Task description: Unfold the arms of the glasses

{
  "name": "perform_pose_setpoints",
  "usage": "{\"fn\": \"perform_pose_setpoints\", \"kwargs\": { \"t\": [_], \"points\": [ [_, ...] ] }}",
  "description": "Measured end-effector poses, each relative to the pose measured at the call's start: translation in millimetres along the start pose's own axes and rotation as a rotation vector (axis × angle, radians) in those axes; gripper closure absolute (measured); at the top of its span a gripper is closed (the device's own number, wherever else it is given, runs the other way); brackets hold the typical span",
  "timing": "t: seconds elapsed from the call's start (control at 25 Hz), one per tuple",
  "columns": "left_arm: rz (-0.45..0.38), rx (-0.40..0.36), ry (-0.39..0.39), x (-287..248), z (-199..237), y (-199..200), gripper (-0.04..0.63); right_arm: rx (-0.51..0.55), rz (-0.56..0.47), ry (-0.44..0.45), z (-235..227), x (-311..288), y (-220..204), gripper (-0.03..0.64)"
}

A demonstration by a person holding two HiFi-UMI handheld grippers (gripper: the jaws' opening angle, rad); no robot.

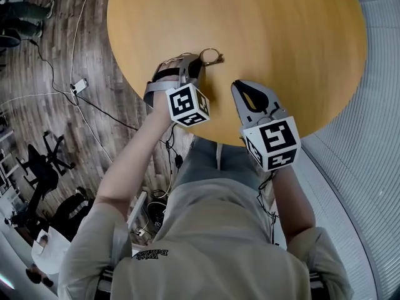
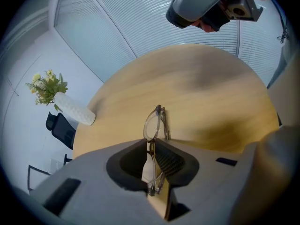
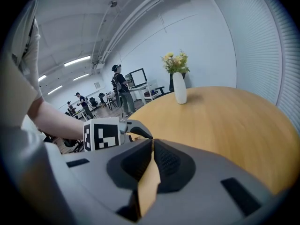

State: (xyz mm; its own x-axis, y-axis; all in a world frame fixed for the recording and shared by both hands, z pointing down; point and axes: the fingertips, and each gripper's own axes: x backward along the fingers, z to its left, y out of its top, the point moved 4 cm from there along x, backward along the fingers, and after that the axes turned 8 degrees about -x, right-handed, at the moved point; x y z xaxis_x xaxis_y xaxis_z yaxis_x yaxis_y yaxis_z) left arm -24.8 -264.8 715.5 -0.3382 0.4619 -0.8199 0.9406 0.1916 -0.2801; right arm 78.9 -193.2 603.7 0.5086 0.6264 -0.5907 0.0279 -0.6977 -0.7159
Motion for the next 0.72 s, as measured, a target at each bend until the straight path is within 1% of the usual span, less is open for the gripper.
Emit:
{"fn": "perform_pose_setpoints", "kwargs": {
  "t": [0.08, 0.24, 0.4, 0.52, 0.6, 0.64, 0.72],
  "points": [
    [-0.009, 0.007, 0.018, 5.1, 3.5, 1.6, 0.543, -0.010, 0.001, 0.003, 2.4, 2.0, -1.4, 0.580],
    [-0.045, 0.064, 0.037, 18.6, 17.0, 5.8, 0.555, -0.055, -0.012, 0.017, 4.5, 7.5, 4.6, 0.580],
    [-0.073, 0.053, 0.111, 32.3, 35.7, 13.7, 0.555, -0.121, -0.043, 0.039, -0.4, 13.1, 12.9, 0.580],
    [-0.112, 0.074, 0.157, 52.1, 49.0, 21.6, 0.555, -0.126, -0.068, 0.028, -2.5, 20.9, 22.8, 0.580],
    [-0.144, 0.110, 0.186, 70.9, 59.7, 25.5, 0.555, -0.115, -0.098, 0.018, -0.8, 27.6, 33.1, 0.580],
    [-0.161, 0.142, 0.196, 80.6, 65.1, 26.6, 0.555, -0.102, -0.115, 0.017, 1.0, 31.2, 39.2, 0.580],
    [-0.198, 0.232, 0.201, 101.3, 75.9, 28.4, 0.555, -0.063, -0.151, 0.019, 6.2, 40.9, 53.0, 0.580]
  ]
}}
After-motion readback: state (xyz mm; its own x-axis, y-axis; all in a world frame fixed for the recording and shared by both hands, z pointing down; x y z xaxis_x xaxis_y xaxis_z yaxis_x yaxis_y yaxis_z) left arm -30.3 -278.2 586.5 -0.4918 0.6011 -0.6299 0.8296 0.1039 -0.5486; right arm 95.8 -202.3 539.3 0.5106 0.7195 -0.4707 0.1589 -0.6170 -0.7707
